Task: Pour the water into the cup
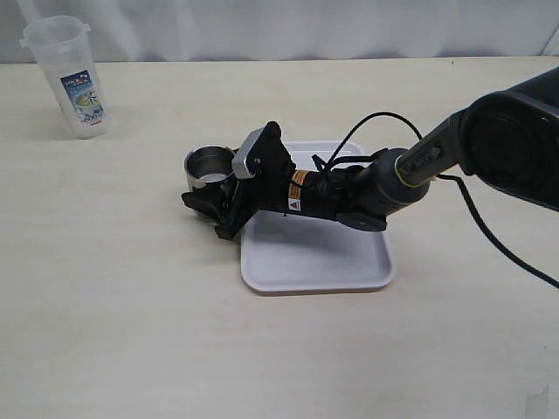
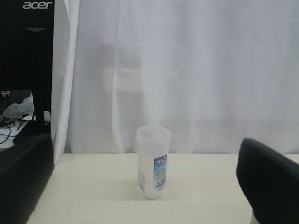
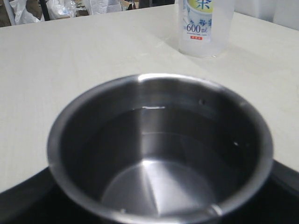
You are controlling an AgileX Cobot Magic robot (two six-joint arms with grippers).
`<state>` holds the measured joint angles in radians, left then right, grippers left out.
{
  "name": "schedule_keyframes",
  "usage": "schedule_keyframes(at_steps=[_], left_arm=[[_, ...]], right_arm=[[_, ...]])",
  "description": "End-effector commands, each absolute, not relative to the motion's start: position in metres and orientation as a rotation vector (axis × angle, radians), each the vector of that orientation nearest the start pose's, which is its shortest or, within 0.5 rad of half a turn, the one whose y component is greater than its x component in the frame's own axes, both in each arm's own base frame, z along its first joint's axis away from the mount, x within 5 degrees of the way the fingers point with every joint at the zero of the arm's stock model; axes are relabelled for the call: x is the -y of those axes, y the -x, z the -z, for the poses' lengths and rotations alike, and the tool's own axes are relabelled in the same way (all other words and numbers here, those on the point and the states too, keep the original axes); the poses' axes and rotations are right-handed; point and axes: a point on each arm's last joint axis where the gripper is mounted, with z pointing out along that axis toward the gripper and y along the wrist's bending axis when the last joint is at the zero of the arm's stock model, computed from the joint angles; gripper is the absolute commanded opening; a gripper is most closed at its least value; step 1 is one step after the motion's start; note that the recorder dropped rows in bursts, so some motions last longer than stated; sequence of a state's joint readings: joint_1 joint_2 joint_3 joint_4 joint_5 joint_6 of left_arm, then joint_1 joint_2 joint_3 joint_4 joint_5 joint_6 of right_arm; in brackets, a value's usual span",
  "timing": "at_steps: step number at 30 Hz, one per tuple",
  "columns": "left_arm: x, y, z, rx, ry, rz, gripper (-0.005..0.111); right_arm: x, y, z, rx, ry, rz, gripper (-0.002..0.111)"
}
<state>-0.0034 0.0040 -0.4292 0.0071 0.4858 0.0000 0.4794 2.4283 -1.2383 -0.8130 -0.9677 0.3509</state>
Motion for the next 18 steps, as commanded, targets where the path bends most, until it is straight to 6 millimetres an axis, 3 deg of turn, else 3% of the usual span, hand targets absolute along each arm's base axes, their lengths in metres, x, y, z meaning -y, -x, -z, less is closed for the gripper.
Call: schedule_keyframes(at_steps=[1,7,18], left_arm=[[0.000,-0.025,-0.292,-1.552,-0.011,-0.010,0.103],[-0.001,-0.035,-0.268,-1.615,-0.020,-0.030,0.103],[-0.001,-0.043,-0.241,-1.686,-0.024,-0.033,0.103]], right_arm=[[-0.250,-0.365,-0.039,-1.630,1.042,-0.781,0.004],[-0.250,-0.365,-0.039,-1.630,1.042,-0.781,0.004],[-0.250,-0.365,-0.039,-1.630,1.042,-0.781,0.004]])
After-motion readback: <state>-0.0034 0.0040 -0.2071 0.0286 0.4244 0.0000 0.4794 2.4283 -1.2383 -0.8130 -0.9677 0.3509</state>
